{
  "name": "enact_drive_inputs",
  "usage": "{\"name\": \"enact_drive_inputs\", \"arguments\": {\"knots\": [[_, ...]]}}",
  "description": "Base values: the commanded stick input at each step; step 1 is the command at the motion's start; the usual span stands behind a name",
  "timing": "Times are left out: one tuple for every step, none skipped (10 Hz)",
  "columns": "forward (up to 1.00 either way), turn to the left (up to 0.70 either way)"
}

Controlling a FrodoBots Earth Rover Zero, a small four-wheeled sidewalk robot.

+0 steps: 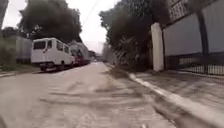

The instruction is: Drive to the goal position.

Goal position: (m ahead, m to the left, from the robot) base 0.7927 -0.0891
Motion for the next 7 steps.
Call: {"name": "enact_drive_inputs", "arguments": {"knots": [[1.00, 0.00], [1.00, 0.00], [1.00, 0.00], [1.00, 0.00], [1.00, 0.00], [1.00, 0.00], [0.00, 0.00]]}}
